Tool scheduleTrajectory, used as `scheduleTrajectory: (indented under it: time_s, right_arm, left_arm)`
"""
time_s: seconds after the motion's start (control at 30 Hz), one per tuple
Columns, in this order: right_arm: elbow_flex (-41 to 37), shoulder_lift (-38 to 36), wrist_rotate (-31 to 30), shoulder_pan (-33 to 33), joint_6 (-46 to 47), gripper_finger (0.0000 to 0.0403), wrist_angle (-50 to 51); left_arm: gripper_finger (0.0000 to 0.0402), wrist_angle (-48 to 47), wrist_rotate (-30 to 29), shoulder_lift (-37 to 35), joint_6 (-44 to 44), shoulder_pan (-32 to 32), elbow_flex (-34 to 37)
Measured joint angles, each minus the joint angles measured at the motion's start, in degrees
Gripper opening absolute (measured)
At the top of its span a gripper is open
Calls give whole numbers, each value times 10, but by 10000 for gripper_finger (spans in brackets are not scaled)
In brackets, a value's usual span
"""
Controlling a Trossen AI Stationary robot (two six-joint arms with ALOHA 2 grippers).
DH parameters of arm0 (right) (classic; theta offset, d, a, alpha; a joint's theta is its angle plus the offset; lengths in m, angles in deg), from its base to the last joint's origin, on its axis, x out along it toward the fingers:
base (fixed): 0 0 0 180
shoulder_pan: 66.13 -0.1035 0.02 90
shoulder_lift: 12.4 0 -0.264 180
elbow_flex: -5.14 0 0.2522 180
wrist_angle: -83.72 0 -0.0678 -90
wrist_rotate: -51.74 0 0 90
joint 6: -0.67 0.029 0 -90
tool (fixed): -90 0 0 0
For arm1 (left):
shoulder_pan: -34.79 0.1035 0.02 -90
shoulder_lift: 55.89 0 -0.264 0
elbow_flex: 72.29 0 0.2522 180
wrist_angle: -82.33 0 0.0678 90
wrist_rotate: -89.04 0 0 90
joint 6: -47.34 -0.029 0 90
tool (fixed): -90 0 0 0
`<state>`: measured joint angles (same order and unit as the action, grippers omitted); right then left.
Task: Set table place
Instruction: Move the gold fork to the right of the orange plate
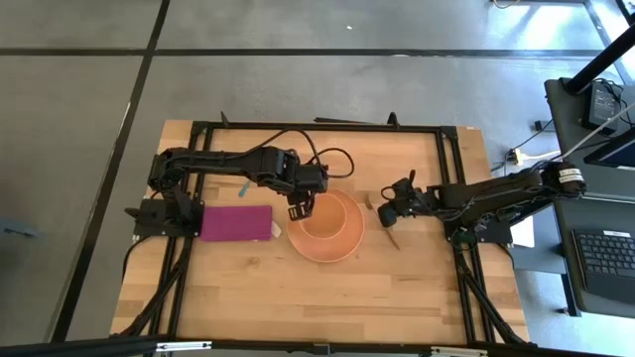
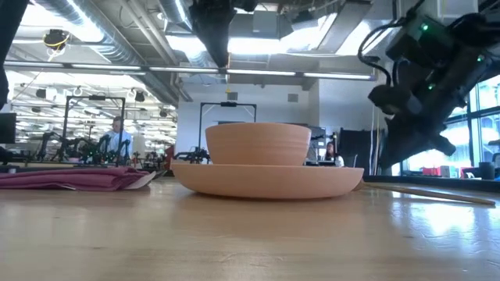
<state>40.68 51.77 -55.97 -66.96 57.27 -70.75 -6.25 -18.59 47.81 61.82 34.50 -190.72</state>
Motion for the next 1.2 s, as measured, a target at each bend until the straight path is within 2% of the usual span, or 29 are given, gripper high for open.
scheduleTrajectory:
  time_s: [0.2, 0.4, 0.63, 0.8, 1.0, 1.2]
  right_arm:
    - [0, 51, -23, 0, -1, 3, -76]
    - [0, 109, -23, 0, 20, 3, -96]
    - [0, 135, -21, 1, -42, 3, -246]
    - [1, 131, -20, 3, -45, 3, -224]
    - [1, 130, 27, -13, -28, 3, -162]
    - [1, 116, 13, -51, 2, 3, -78]
  left_arm:
    - [125, 16, -5, 0, 0, -5, 0]
    - [125, 19, -12, 0, -12, -5, 0]
    - [125, 20, -12, 0, -26, -5, 0]
    - [125, 20, -12, 0, -26, -5, 0]
    - [125, 20, -13, 0, -26, -5, 0]
    - [125, 20, -13, 0, -26, -5, 0]
